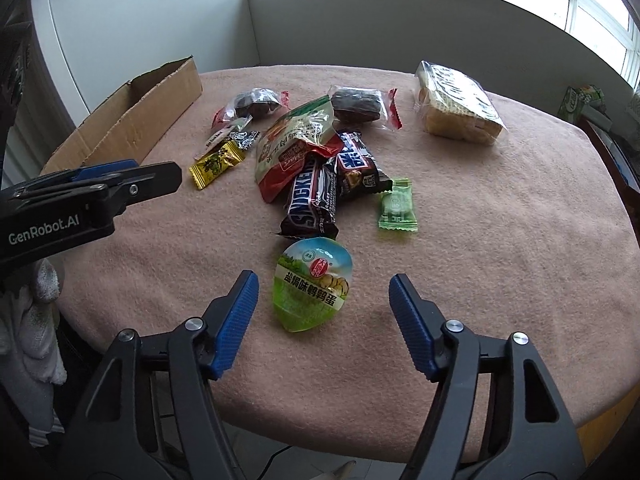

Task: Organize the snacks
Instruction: 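Grasp the yellow candy with the left tool while the right tool grasps the green jelly cup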

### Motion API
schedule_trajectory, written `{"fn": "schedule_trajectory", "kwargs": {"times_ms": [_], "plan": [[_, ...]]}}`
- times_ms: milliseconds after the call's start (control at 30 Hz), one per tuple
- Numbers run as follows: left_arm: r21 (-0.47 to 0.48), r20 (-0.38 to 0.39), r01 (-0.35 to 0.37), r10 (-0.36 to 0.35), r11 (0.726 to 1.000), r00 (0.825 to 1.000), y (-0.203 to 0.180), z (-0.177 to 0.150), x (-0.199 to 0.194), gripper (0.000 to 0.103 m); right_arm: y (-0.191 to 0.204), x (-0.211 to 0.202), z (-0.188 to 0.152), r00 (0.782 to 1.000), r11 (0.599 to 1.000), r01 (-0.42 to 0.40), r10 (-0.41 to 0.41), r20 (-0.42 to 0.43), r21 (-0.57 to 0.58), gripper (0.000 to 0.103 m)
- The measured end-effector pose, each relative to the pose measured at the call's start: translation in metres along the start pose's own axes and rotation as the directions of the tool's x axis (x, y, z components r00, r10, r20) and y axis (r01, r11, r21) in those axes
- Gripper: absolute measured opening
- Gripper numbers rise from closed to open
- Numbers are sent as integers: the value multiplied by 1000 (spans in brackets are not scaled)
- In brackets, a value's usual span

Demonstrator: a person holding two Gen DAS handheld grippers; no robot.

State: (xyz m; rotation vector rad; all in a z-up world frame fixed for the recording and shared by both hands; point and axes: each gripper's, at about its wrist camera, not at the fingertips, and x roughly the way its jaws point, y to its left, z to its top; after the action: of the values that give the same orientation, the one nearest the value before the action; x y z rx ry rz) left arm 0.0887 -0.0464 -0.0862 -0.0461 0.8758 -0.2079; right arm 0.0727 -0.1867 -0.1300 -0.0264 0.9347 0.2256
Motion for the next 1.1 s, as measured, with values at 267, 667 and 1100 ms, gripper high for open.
{"fn": "schedule_trajectory", "kwargs": {"times_ms": [267, 667, 1100], "plan": [[-4, -45, 9, -10, 1000, 999, 1, 17, 40, 53, 2, 12, 5, 1000, 1000, 3, -3, 1, -27, 67], [10, -83, 24, -23, 1000, 996, -3, 22, 62, 42, -3, 13, 5, 1000, 998, 28, -28, 1, -47, 47], [68, -77, -16, 21, 998, 997, -12, 23, 65, 31, -16, 7, 3, 1000, 1000, 9, -9, -6, -8, 41]]}}
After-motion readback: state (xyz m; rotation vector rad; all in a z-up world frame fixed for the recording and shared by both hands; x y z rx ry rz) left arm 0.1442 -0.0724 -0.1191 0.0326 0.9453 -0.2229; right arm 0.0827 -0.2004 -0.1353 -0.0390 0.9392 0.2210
